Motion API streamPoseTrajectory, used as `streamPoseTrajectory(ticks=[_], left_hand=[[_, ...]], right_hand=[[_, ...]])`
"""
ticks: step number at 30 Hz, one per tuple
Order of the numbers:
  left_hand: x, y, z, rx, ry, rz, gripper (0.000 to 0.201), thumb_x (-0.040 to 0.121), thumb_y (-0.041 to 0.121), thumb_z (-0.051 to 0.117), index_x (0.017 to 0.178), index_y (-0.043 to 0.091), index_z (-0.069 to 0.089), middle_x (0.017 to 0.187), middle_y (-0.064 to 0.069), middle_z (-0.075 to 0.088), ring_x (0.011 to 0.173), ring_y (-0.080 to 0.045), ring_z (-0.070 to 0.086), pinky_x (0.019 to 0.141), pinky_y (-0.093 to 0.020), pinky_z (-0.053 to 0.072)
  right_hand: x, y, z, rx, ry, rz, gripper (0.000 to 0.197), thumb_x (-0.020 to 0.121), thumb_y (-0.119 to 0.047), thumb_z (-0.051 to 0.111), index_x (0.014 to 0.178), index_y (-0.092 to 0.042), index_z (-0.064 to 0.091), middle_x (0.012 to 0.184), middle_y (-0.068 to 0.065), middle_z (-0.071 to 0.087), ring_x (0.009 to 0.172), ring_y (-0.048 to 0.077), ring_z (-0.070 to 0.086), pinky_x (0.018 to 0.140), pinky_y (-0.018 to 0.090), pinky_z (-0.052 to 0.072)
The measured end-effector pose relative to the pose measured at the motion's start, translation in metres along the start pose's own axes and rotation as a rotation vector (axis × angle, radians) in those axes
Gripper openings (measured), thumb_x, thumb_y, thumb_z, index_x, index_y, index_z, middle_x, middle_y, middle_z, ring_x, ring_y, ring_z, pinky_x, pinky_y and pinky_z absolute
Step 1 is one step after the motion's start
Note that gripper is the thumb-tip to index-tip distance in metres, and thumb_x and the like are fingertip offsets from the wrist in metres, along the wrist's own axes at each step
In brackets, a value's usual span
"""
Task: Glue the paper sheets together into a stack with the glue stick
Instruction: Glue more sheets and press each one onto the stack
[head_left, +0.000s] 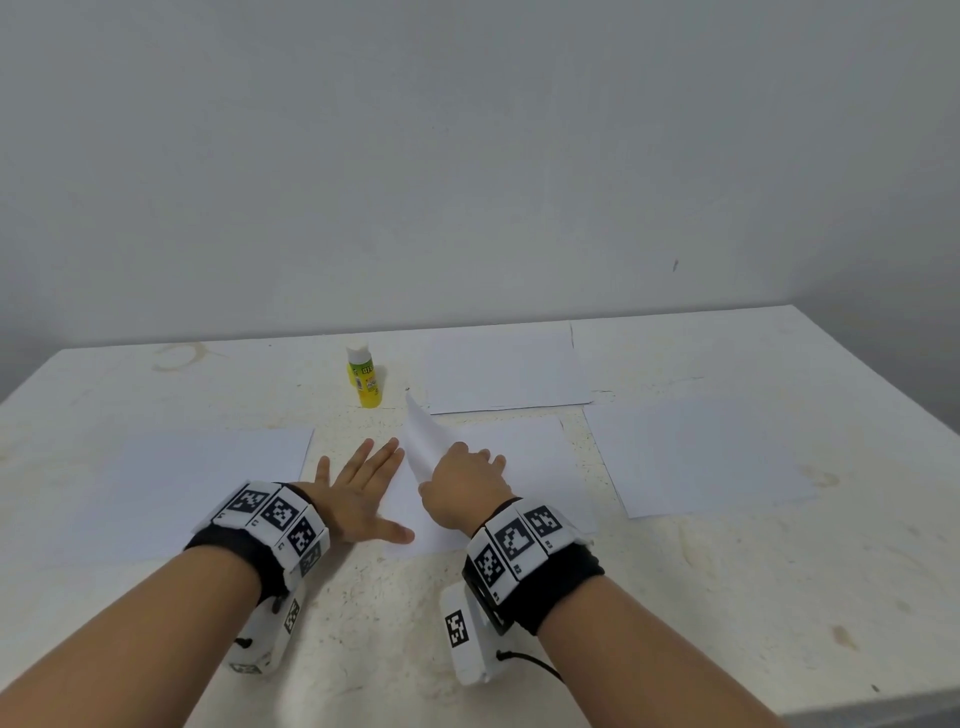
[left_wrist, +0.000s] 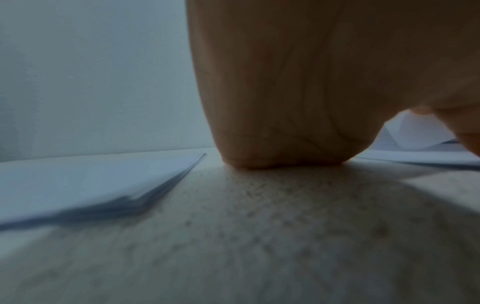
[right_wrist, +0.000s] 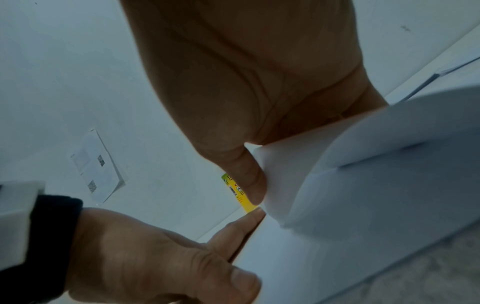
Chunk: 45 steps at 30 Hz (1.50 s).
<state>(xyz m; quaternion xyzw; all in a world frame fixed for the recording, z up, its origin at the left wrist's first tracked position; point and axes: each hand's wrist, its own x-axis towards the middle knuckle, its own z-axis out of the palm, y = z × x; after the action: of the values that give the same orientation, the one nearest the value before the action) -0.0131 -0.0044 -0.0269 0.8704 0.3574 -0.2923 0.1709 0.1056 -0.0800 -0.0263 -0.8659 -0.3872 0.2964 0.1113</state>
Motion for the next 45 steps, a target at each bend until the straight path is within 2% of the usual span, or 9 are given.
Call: streamPoseTrajectory(ticks=[13,21,28,31,34,36,40,43,45], left_hand=[[0.000,-0.006,0.000,0.063,0.021,0.087,0.165,0.007,0.102,-0.010,0.146,0.015,-0.029,0.150,0.007,-0.037,0.142,-0.017,-0.029,0.112,-0.057,-0.011],[-0.008,-0.004,-0.006,0.023,-0.010,0.116,0.155,0.008,0.103,-0.007,0.123,0.005,-0.041,0.133,0.000,-0.050,0.141,-0.022,-0.032,0.113,-0.058,-0.010],[-0.012,-0.002,-0.010,-0.083,-0.006,0.059,0.177,0.003,0.105,0.008,0.137,-0.003,-0.036,0.146,-0.019,-0.042,0.139,-0.031,-0.033,0.116,-0.044,-0.013],[-0.016,-0.003,-0.011,-0.085,-0.013,0.006,0.153,0.047,0.099,0.036,0.142,0.000,-0.030,0.149,-0.017,-0.038,0.141,-0.029,-0.031,0.116,-0.041,-0.011],[-0.018,-0.004,-0.008,-0.095,0.003,-0.011,0.115,0.087,0.062,0.051,0.143,0.000,-0.028,0.150,-0.017,-0.037,0.141,-0.028,-0.030,0.116,-0.039,-0.012],[-0.019,-0.004,-0.009,-0.065,-0.021,-0.002,0.122,0.083,0.068,0.053,0.142,-0.001,-0.029,0.149,-0.017,-0.038,0.141,-0.027,-0.031,0.115,-0.038,-0.013],[-0.017,-0.006,-0.011,0.008,-0.025,0.023,0.156,0.030,0.093,0.025,0.143,-0.001,-0.027,0.150,-0.017,-0.036,0.141,-0.027,-0.029,0.116,-0.038,-0.011],[-0.012,-0.012,-0.009,0.057,-0.009,0.024,0.176,0.007,0.104,0.011,0.145,-0.001,-0.025,0.151,-0.018,-0.034,0.143,-0.029,-0.026,0.116,-0.038,-0.010],[-0.013,-0.012,-0.011,0.079,-0.013,0.022,0.172,0.014,0.103,0.017,0.146,0.000,-0.023,0.152,-0.018,-0.031,0.144,-0.029,-0.024,0.116,-0.036,-0.008]], right_hand=[[-0.011,-0.001,-0.009,0.061,-0.019,-0.010,0.065,0.092,-0.030,0.055,0.141,-0.013,0.016,0.140,0.020,0.032,0.137,0.037,0.020,0.107,0.049,0.033],[0.002,0.003,-0.004,-0.127,-0.078,-0.098,0.046,0.092,-0.033,0.051,0.131,-0.012,0.041,0.133,0.015,0.048,0.133,0.037,0.030,0.106,0.046,0.031],[0.002,0.006,-0.009,-0.197,-0.064,-0.168,0.041,0.091,-0.033,0.051,0.123,-0.007,0.051,0.129,0.014,0.053,0.130,0.034,0.037,0.112,0.046,0.024],[0.002,0.006,-0.010,-0.219,-0.063,-0.190,0.050,0.088,-0.041,0.056,0.125,-0.007,0.052,0.131,0.014,0.053,0.131,0.034,0.038,0.113,0.047,0.023],[0.001,0.006,-0.010,-0.236,-0.057,-0.205,0.059,0.085,-0.047,0.060,0.127,-0.006,0.050,0.134,0.015,0.052,0.133,0.035,0.036,0.114,0.048,0.022],[0.000,0.007,-0.011,-0.236,-0.061,-0.210,0.066,0.083,-0.052,0.061,0.130,-0.007,0.049,0.137,0.015,0.050,0.135,0.034,0.034,0.114,0.049,0.020],[-0.004,0.006,-0.013,-0.222,-0.067,-0.208,0.063,0.092,-0.055,0.048,0.133,-0.007,0.047,0.139,0.015,0.049,0.136,0.034,0.034,0.115,0.048,0.019],[-0.008,0.006,-0.017,-0.230,-0.051,-0.226,0.035,0.098,-0.033,0.044,0.119,-0.007,0.054,0.129,0.014,0.054,0.126,0.032,0.043,0.111,0.043,0.027],[-0.011,0.006,-0.020,-0.251,-0.057,-0.234,0.010,0.095,-0.016,0.043,0.096,-0.011,0.051,0.122,0.013,0.057,0.120,0.031,0.047,0.107,0.040,0.031]])
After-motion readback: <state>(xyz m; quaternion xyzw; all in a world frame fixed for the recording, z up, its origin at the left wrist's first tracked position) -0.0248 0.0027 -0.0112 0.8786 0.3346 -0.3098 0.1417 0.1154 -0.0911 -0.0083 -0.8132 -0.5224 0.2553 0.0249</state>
